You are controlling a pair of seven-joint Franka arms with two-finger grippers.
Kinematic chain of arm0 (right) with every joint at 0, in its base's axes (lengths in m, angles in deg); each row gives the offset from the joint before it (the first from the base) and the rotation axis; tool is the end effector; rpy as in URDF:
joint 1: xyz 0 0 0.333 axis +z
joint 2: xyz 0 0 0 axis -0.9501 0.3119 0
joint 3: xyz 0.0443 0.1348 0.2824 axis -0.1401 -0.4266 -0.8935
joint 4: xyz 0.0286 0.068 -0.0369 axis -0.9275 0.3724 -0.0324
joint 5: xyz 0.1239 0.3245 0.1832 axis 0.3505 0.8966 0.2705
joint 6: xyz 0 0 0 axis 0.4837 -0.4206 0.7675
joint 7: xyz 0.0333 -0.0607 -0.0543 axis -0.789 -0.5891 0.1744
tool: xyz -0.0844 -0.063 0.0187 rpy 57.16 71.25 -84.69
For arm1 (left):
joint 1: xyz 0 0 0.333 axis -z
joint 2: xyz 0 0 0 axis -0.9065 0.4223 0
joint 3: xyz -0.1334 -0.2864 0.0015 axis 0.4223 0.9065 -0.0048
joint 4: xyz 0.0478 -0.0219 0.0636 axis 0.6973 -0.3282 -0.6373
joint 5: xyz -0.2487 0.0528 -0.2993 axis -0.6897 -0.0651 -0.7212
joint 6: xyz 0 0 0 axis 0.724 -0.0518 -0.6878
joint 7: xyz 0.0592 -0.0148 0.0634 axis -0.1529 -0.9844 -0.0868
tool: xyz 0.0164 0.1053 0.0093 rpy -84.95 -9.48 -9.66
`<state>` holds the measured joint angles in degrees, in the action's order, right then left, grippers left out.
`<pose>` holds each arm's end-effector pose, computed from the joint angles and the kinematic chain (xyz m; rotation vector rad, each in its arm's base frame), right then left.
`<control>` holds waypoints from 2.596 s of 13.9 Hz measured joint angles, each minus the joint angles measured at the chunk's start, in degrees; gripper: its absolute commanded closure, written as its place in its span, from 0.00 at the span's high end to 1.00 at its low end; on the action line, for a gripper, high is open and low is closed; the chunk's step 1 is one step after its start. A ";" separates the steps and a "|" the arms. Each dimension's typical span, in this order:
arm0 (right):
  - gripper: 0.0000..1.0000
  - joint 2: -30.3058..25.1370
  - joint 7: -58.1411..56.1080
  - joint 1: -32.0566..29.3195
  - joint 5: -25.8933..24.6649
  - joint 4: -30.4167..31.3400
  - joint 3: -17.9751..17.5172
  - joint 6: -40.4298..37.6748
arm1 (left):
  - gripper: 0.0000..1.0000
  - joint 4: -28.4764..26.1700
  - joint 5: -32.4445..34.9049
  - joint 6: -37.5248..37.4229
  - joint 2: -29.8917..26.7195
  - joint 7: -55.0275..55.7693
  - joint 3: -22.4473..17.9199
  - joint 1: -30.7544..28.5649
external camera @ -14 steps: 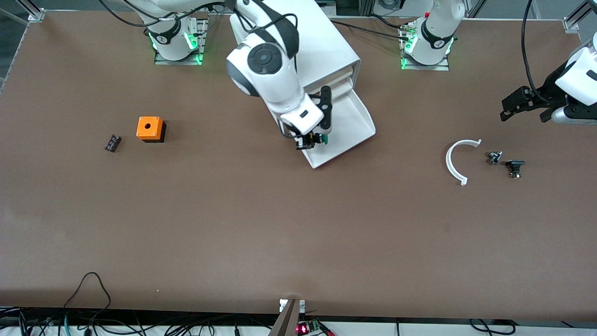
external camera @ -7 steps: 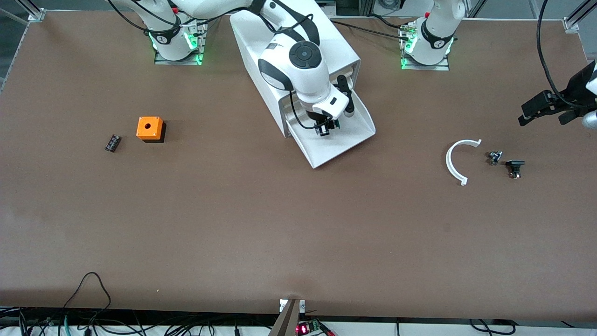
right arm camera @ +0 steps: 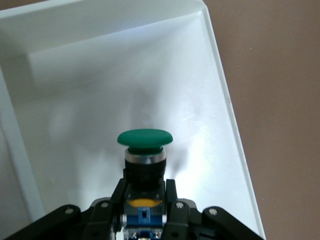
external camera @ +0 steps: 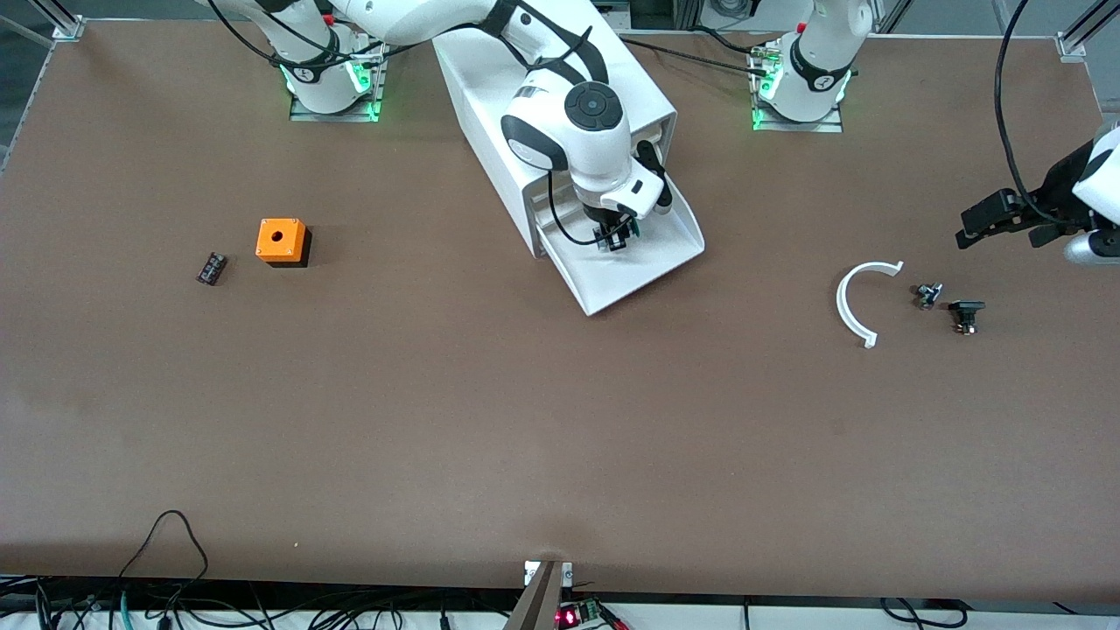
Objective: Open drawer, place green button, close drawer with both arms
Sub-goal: 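Lower the button into the drawer and open the right gripper, then withdraw the right gripper while the left gripper reaches the drawer front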
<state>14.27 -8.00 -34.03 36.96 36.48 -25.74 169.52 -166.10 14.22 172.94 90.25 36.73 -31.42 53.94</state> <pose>0.4204 0.5945 0.2896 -1.8711 -2.4469 -0.1708 0.5629 0.0256 0.5762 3.1042 0.0828 -0.0134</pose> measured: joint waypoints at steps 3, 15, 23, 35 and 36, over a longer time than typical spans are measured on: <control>1.00 0.09 3.25 0.44 -0.31 -0.27 0.00 0.01 | 1.00 0.20 0.00 0.00 0.69 0.02 0.02 0.00; 1.00 -8.54 15.39 -7.99 -2.07 -20.06 4.21 -12.47 | 1.00 0.58 0.00 -0.02 0.71 0.02 1.19 0.24; 1.00 -10.70 53.37 -16.50 -0.52 -15.83 11.61 -27.77 | 1.00 -0.04 2.30 2.28 1.11 5.00 3.84 3.95; 1.00 -22.12 63.07 -34.22 0.70 -6.96 18.73 -35.75 | 1.00 -18.41 2.84 36.59 12.92 44.04 11.43 12.00; 1.00 -22.89 60.07 -34.27 2.48 -6.81 20.93 -36.05 | 1.00 -19.47 2.85 40.01 14.65 46.82 11.51 13.38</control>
<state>-8.62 52.07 -68.30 39.44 29.67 -4.82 133.47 -185.57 17.07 212.95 104.90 83.55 -19.90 67.32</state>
